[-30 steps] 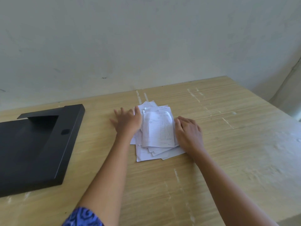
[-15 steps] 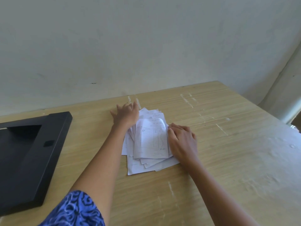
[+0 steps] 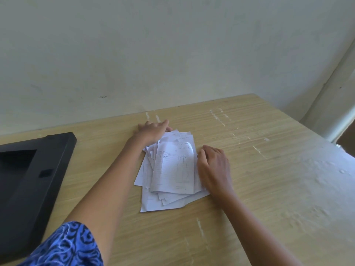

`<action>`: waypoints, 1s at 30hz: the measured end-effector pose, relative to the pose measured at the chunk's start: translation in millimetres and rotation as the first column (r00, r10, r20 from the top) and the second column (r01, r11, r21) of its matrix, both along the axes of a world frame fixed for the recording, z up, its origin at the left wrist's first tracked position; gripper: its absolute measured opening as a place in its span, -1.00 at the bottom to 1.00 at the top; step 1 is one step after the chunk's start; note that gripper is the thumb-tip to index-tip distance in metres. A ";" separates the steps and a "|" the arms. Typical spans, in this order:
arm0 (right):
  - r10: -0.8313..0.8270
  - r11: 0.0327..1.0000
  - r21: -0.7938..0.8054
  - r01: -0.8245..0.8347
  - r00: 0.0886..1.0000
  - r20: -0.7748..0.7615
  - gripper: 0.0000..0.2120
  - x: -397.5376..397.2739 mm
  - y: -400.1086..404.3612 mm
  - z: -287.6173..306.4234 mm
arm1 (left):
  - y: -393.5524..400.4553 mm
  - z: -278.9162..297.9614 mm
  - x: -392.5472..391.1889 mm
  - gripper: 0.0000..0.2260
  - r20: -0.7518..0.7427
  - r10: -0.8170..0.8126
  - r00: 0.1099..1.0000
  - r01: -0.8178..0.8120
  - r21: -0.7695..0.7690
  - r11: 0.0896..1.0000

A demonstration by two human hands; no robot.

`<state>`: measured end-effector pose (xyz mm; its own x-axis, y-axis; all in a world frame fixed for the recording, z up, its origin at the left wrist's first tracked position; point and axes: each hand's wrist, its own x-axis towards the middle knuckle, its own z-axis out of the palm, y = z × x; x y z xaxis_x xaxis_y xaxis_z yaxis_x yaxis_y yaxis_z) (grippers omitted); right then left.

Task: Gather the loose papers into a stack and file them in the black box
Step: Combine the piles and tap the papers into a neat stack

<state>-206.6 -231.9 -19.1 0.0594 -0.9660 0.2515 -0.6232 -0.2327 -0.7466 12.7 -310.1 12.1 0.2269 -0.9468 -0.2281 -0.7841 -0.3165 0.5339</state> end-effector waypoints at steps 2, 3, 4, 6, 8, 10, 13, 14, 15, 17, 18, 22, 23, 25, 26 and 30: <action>0.001 1.000 -0.003 -0.001 1.000 0.003 -0.66 0.2 0.0 1.4 | 6.0 -1.5 -1.4 -0.50 -0.085 -0.014 0.996 0.011 -0.036 0.999; 0.004 1.000 0.000 -0.004 1.000 0.004 -0.67 0.6 -0.1 2.0 | 13.4 -1.8 0.2 -0.53 -0.139 -0.008 0.990 -0.008 -0.114 0.993; 0.005 1.000 0.009 -0.005 1.000 0.004 -0.69 0.7 0.1 2.2 | 24.0 -1.6 4.0 -0.57 -0.201 0.020 0.979 -0.062 -0.206 0.977; 0.010 1.000 0.021 -0.010 1.000 -0.002 -0.71 -0.2 0.4 3.0 | 50.5 -2.2 14.2 -0.62 -0.266 0.134 0.955 -0.223 -0.339 0.914; 0.027 0.999 0.028 -0.027 1.000 -0.015 -0.67 -1.3 0.1 2.5 | 84.6 -7.8 23.6 -0.57 -0.170 0.304 0.937 -0.346 -0.341 0.874; 0.049 0.998 0.048 -0.046 0.997 -0.057 -0.70 -2.5 -1.3 0.0 | 117.6 -14.4 22.5 -0.48 0.016 0.395 0.918 -0.376 -0.277 0.884; 0.092 0.995 0.048 -0.085 0.978 -0.189 -0.74 -1.7 -0.9 -4.0 | 143.4 -23.4 -3.0 -0.26 0.256 0.321 0.912 -0.303 -0.108 0.947; 0.104 0.994 0.039 -0.097 0.968 -0.230 -0.69 -1.0 -0.3 -4.8 | 144.1 -25.4 -14.3 -0.21 0.282 0.289 0.915 -0.278 -0.078 0.957; 0.111 0.994 0.030 -0.107 0.959 -0.261 -0.64 -0.8 0.6 -5.0 | 142.6 -27.3 -26.9 -0.17 0.289 0.273 0.917 -0.266 -0.064 0.962; 0.112 0.993 0.007 -0.115 0.945 -0.309 -0.60 -0.1 0.7 -5.6 | 137.8 -32.7 -50.0 -0.13 0.311 0.293 0.904 -0.284 -0.076 0.956; 0.104 0.994 0.001 -0.110 0.934 -0.341 -0.59 0.0 -0.3 -7.1 | 135.2 -36.1 -58.9 -0.13 0.328 0.315 0.891 -0.300 -0.095 0.949; 0.077 0.997 0.020 -0.076 0.900 -0.430 -0.44 1.6 -5.0 -12.7 | 133.3 -42.7 -70.0 -0.20 0.339 0.392 0.855 -0.349 -0.184 0.919; 0.072 0.997 0.015 -0.073 0.897 -0.435 -0.41 2.1 -5.6 -14.3 | 134.8 -42.4 -71.6 -0.22 0.341 0.420 0.841 -0.362 -0.221 0.906; 0.062 0.997 -0.004 -0.071 0.893 -0.446 -0.40 2.8 -6.6 -16.7 | 136.4 -41.0 -77.5 -0.30 0.380 0.474 0.794 -0.370 -0.316 0.873; 0.061 0.997 -0.010 -0.073 0.890 -0.452 -0.42 3.4 -7.1 -17.0 | 136.3 -39.9 -80.8 -0.34 0.392 0.493 0.777 -0.367 -0.353 0.860; 0.051 0.996 -0.039 -0.075 0.903 -0.426 -0.50 2.6 -7.3 -16.8 | 132.3 -38.4 -85.5 -0.36 0.380 0.502 0.777 -0.392 -0.333 0.858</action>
